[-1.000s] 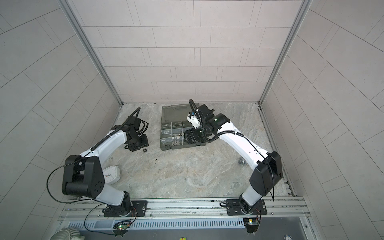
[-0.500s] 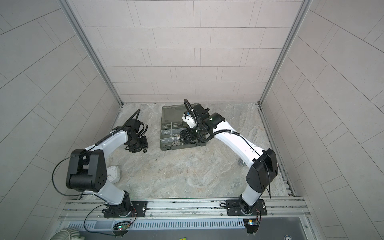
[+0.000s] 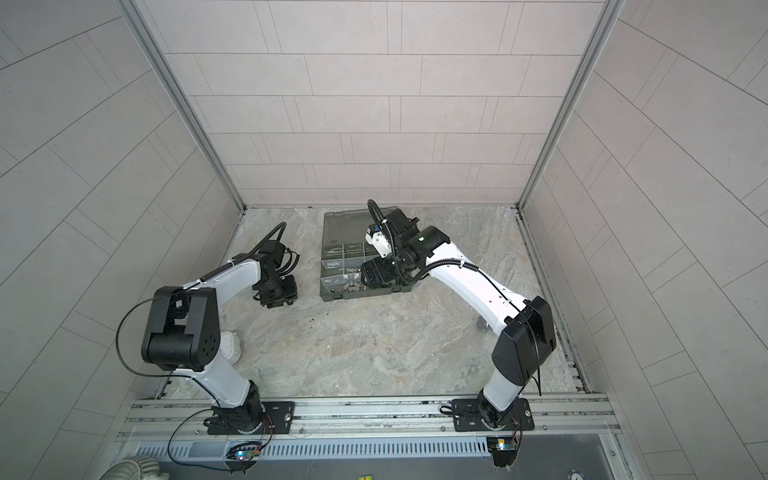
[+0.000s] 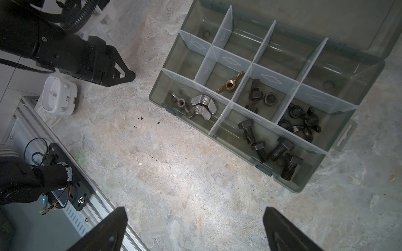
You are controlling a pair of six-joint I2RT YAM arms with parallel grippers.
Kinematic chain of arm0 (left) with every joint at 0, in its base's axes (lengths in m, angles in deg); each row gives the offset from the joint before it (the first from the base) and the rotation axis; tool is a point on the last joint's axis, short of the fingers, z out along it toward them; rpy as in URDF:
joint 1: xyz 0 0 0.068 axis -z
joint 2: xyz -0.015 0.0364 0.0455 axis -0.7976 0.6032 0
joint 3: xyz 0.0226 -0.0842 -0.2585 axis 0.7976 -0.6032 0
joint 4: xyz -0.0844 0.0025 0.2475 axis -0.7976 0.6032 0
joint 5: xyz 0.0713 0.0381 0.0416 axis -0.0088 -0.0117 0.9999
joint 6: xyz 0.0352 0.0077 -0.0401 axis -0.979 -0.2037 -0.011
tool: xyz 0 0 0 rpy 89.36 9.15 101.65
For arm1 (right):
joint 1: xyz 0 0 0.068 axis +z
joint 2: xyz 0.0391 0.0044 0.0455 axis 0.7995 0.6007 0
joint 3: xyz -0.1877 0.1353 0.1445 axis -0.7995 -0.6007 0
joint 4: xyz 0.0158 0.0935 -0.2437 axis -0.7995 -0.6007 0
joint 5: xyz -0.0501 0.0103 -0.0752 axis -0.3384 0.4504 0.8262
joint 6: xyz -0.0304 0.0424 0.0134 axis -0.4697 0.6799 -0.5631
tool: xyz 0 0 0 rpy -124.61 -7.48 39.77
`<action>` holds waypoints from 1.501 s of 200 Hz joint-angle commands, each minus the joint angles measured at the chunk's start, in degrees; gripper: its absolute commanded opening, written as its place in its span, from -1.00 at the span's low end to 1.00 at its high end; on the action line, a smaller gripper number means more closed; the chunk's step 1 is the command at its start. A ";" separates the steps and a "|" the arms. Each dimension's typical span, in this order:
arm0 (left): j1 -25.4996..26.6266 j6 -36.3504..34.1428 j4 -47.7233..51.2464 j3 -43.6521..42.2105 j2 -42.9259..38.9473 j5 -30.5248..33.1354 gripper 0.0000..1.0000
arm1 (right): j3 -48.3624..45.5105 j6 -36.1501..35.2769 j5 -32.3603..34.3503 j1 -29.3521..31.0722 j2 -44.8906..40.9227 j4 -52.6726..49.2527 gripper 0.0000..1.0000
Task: Sort the screws and nuts into containers
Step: 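Lower the left gripper and close it on the last hex nut, then carry the hex nut with the left gripper over the box compartments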
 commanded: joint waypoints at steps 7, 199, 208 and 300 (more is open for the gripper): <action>-0.19 -0.79 0.41 1.40 1.53 1.43 -0.07 | 0.41 -1.39 0.91 -0.38 -0.24 -1.24 0.99; -0.19 -1.49 1.25 3.37 5.93 2.24 -0.28 | 0.07 -1.00 1.35 -1.82 -0.08 -1.42 0.98; -0.18 -1.48 1.33 3.34 6.04 2.28 -0.29 | 0.02 -0.99 1.38 -1.79 -0.06 -1.46 0.99; 0.39 -2.10 4.90 8.40 5.23 1.29 -0.51 | -1.95 -0.03 2.32 -2.52 -1.89 -1.42 0.99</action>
